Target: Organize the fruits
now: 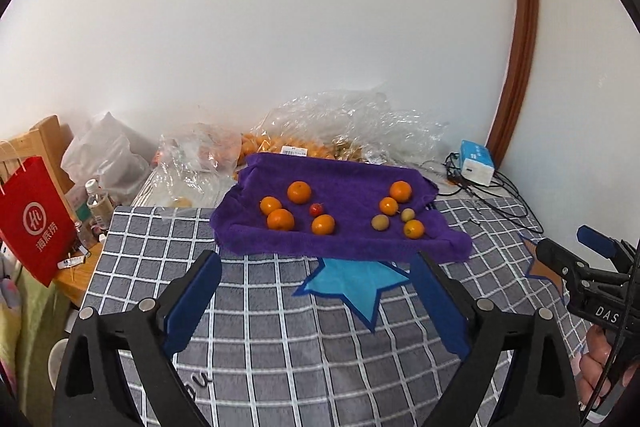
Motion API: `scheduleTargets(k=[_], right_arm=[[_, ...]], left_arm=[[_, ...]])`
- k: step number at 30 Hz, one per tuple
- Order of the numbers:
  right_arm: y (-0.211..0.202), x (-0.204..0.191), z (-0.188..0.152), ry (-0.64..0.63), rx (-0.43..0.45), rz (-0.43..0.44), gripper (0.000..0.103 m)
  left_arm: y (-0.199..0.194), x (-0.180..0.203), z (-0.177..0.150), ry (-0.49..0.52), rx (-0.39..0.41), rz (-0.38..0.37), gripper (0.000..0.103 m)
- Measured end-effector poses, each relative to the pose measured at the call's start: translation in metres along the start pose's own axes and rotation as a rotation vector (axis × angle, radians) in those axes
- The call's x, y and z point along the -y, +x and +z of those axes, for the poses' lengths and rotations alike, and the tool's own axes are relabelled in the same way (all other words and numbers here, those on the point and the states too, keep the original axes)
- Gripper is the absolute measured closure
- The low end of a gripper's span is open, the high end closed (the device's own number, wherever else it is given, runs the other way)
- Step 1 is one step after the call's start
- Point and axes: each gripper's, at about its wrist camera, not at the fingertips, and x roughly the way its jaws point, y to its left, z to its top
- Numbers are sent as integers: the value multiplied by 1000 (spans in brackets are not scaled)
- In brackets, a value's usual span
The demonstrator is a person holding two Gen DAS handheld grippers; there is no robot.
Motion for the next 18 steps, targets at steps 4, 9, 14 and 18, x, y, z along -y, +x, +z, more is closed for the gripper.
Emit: scheduleTargets(k=[4, 9, 14, 18], right_arm=[[-26, 1, -10, 1, 29, -6, 2], [-43, 7, -18, 16, 39, -22, 1], [-48, 10, -24, 29, 35, -26, 1], [-50, 10, -25, 26, 37, -32, 1]], left_arm=[[-19, 8, -9, 19, 13, 10, 2], [-34, 12, -15, 38, 34, 19, 2], [-38, 15, -18, 35, 35, 13, 2], [-40, 16, -20, 39, 44, 32, 2]])
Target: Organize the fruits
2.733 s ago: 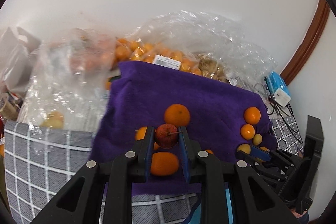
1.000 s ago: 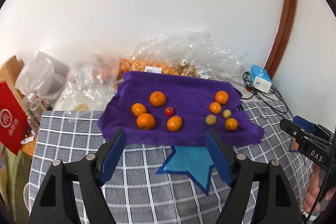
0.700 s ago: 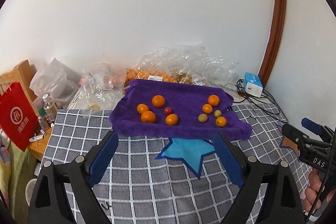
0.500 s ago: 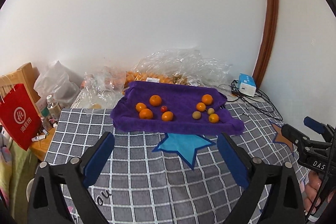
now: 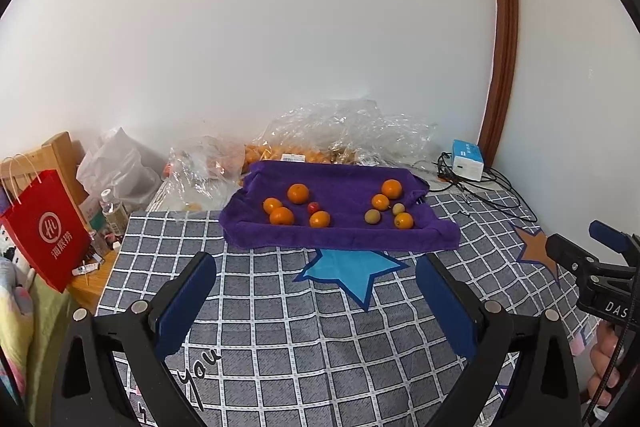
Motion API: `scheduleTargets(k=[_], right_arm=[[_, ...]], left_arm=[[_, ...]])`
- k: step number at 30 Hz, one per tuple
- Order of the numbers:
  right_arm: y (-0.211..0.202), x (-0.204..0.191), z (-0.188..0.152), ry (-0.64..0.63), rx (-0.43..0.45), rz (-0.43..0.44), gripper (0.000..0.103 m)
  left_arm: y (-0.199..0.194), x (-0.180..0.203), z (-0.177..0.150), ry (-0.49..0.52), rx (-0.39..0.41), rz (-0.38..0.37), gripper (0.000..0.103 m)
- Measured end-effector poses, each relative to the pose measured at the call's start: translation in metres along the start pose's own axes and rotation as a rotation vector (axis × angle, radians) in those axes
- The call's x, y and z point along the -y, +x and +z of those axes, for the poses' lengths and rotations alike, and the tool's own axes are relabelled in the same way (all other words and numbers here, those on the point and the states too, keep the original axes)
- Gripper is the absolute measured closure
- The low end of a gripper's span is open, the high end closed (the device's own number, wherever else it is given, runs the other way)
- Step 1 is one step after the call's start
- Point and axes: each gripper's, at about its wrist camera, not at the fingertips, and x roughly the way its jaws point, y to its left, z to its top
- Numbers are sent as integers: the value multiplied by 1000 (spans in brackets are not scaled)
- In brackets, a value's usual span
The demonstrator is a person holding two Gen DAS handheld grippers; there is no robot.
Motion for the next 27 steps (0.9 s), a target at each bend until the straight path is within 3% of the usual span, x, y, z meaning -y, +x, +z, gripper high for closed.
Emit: scheduleTargets(k=[27], right_arm=[[-1, 5, 0, -11, 10, -14, 1]], left_arm=[[0, 1, -3, -3, -7, -1, 2]])
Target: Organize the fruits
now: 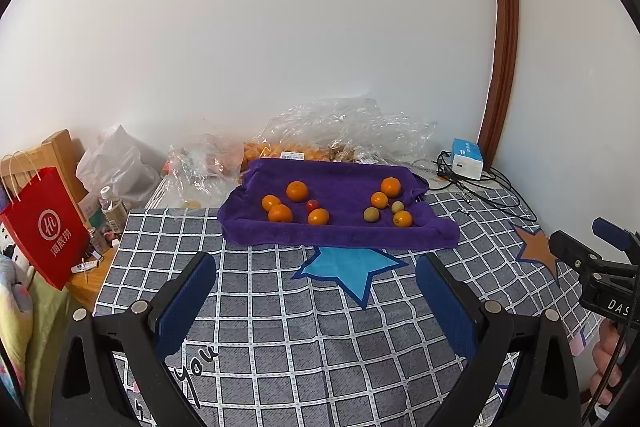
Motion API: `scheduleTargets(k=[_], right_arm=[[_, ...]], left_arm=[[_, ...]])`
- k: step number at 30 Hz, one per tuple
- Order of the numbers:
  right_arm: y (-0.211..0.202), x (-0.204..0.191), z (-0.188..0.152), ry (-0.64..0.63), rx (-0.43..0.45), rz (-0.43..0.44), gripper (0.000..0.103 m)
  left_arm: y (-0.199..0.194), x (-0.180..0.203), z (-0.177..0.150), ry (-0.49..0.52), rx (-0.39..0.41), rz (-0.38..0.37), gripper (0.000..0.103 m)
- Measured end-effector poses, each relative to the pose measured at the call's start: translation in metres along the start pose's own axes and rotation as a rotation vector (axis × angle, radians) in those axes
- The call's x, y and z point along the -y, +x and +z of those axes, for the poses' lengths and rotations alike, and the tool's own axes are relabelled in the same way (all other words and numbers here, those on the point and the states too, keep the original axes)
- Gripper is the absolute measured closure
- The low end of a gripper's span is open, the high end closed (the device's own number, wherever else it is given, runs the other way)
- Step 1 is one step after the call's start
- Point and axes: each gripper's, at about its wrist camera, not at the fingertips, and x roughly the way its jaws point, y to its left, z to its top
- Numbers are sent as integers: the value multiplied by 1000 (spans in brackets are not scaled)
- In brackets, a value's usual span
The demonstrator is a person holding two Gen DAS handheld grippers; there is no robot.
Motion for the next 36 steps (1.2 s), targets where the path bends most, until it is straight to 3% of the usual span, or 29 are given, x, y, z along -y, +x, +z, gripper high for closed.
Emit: scheduleTargets(k=[36], right_arm=[[1, -6, -4, -7, -7, 8, 1]], left_arm=[[-3, 1, 4, -3, 5, 0, 2]])
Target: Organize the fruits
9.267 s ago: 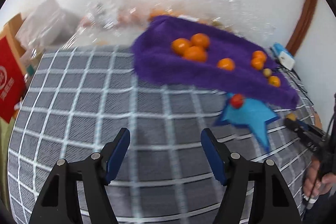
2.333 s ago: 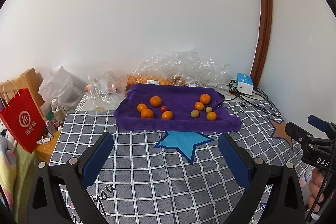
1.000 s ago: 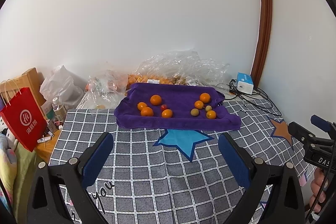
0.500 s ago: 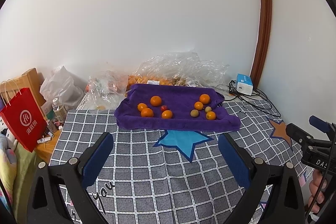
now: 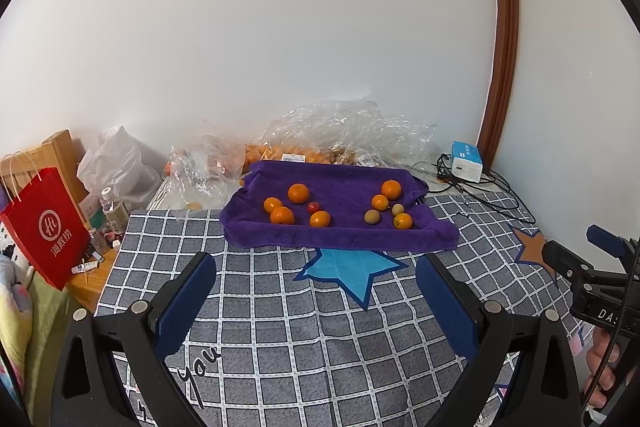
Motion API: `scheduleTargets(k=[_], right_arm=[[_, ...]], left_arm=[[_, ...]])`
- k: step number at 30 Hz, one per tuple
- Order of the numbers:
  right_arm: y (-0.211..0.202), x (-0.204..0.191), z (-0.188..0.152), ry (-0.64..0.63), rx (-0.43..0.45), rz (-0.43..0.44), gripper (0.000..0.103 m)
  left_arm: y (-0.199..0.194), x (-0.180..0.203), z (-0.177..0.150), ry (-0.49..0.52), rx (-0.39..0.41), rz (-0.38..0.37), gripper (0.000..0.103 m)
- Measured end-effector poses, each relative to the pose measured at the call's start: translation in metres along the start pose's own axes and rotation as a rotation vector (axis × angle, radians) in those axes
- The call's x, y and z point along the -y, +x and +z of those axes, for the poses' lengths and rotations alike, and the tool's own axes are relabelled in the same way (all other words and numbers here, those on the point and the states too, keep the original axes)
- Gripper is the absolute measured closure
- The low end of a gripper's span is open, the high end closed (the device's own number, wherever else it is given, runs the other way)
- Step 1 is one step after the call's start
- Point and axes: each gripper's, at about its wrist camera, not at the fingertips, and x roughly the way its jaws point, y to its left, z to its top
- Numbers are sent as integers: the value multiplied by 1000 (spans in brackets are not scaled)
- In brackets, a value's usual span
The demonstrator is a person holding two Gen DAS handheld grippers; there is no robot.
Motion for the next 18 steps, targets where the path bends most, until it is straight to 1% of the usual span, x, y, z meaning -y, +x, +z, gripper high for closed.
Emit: scheduleTargets(k=[18], right_arm=[[0, 0, 0, 2, 4, 0, 1]], left_arm=[[-1, -1, 1, -4, 6, -4, 2]])
